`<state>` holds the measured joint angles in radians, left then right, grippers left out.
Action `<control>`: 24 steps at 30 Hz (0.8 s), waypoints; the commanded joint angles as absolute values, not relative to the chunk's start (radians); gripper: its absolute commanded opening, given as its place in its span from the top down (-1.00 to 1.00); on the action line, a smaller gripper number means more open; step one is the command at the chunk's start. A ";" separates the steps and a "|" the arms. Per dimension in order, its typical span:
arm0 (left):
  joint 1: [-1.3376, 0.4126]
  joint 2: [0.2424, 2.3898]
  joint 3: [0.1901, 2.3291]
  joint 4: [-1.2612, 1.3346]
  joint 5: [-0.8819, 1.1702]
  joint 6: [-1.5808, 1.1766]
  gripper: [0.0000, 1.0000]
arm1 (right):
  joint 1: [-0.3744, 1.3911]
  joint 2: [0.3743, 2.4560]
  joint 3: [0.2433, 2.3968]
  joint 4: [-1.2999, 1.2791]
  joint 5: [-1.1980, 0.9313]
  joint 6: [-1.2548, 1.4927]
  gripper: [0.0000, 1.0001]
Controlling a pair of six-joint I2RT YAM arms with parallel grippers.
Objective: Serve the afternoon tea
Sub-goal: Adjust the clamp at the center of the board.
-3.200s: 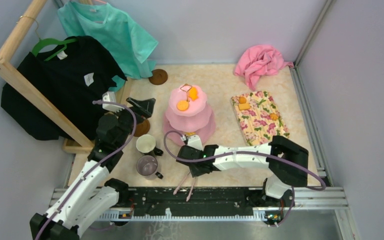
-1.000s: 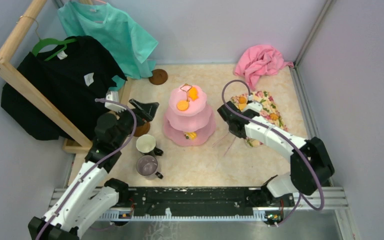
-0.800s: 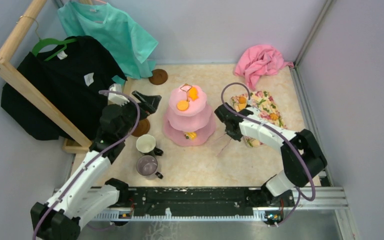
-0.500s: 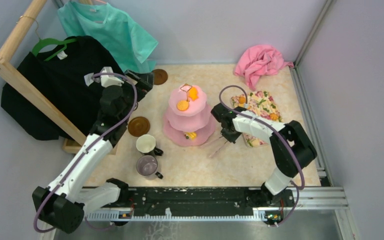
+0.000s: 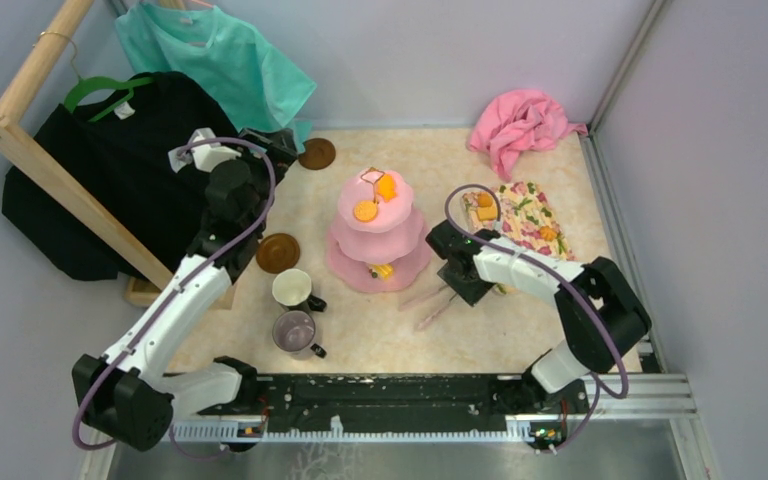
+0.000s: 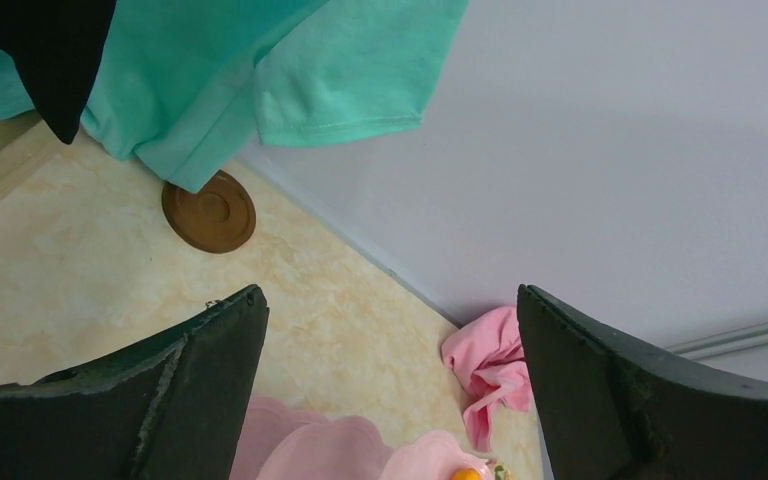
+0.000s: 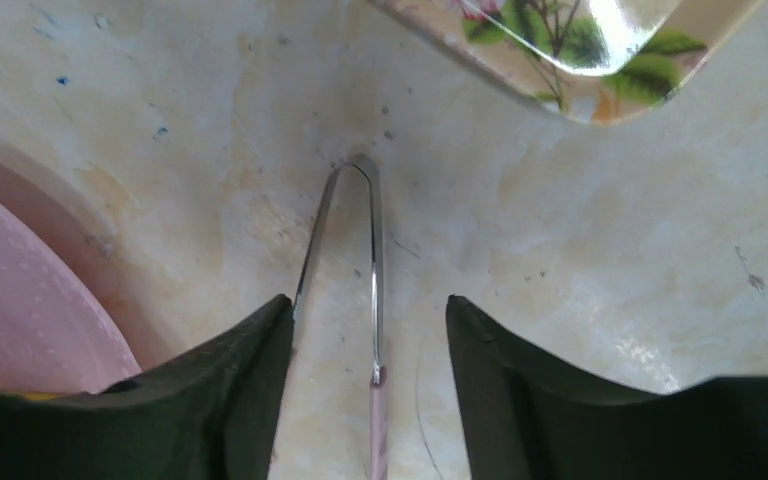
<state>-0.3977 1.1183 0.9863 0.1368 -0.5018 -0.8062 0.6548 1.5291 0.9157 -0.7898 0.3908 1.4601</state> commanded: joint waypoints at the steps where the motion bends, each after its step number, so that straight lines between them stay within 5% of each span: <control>1: -0.401 1.131 1.007 0.186 -0.538 -0.797 -0.98 | 0.690 1.460 0.884 -0.780 0.415 1.493 -0.28; 13: -0.400 1.083 1.036 0.065 -0.486 -0.756 -0.98 | 0.770 1.334 0.911 -0.847 0.523 1.468 -0.34; 24: -0.409 1.085 1.183 -0.191 -0.302 -0.780 -0.93 | 0.773 1.236 0.980 -0.815 0.631 0.925 -0.18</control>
